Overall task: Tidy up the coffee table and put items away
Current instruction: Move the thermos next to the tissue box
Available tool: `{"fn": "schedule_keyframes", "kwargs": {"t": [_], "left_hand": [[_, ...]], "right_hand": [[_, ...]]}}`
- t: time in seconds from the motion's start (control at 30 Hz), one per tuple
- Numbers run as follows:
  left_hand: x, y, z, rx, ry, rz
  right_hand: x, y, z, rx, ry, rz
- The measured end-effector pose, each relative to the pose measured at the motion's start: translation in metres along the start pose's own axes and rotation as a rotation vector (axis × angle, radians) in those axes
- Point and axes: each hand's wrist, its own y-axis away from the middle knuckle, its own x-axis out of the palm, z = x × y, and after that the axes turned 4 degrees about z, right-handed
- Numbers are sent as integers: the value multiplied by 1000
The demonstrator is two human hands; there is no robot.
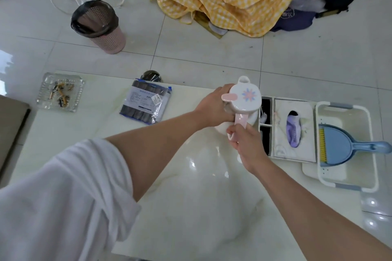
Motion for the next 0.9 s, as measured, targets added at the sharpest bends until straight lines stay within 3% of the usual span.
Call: {"fn": "schedule_keyframes", "kwargs": {"t": [0.17,0.3,0.37,0.43,0.47,0.5,0.57,0.67,0.9], "left_hand": [[-4,-2,2,36,3,41],[-5,1,1,26,32,48],[-6,2,-1,12,37,46],[-5,3,-2,-3,43,50],[-4,3,-4,-4,42,51],[-2,4,-4,-10,43,51],[-1,4,-3,-14,47,62],[1,6,-4,-19,30,50],[8,11,-3,-74,42,-18]], "right_hand": [[-5,-4,-1,-28,140,151],[-41,0,8,-189,558,242],[-80,8,16,-467,773,-12],[-138,11,19,-618,920,-458],[-170,8,21,-545,894,-604],[-197,6,22,-387,812,-628],[-226,-5,16,-83,677,-457],[-220,-17,3,21,773,-170],[-203,-32,-4,-39,731,-149]]}}
